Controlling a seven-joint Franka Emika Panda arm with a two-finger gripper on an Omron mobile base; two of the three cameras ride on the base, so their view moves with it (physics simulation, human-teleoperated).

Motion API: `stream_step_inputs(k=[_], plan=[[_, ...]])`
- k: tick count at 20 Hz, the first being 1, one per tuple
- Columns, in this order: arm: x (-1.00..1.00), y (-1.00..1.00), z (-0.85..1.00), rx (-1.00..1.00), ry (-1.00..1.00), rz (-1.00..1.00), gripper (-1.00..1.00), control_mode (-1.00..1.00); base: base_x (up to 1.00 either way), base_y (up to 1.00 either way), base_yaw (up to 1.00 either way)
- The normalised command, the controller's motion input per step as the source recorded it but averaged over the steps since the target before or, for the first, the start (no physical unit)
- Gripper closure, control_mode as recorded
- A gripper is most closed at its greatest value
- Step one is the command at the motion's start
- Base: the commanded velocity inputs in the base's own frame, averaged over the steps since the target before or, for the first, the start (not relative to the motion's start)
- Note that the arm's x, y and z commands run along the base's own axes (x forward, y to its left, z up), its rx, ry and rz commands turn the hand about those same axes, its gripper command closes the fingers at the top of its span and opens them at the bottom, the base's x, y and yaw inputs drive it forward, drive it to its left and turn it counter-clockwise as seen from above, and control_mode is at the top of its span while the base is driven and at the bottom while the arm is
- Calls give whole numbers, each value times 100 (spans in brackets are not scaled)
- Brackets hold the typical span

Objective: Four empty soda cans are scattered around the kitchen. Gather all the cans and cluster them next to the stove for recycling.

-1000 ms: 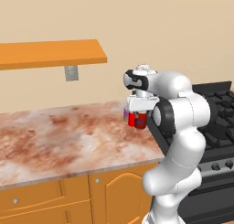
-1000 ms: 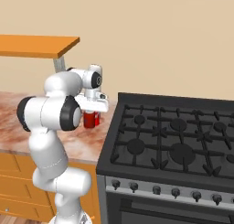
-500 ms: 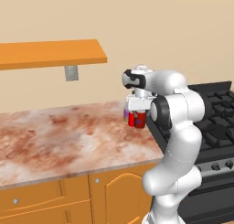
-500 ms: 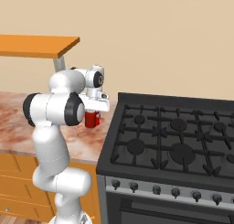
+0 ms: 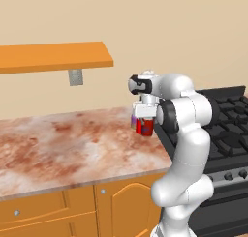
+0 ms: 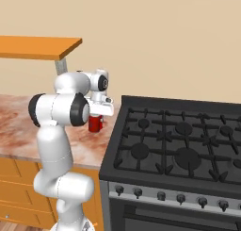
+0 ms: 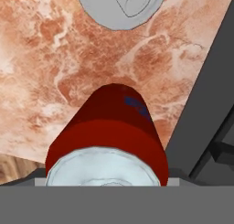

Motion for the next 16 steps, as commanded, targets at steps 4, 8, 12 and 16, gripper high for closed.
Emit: stream_step_inputs(k=[4, 8, 12, 16], plan=[[31, 0, -12, 0, 2, 0, 100, -100, 0, 0, 0], [28, 0, -14, 0, 3, 0, 100, -100, 0, 0, 0], [9, 0, -17, 0, 2, 0, 100, -100, 0, 0, 0], [0, 0, -24, 0, 0, 0, 100, -100, 0, 0, 0]])
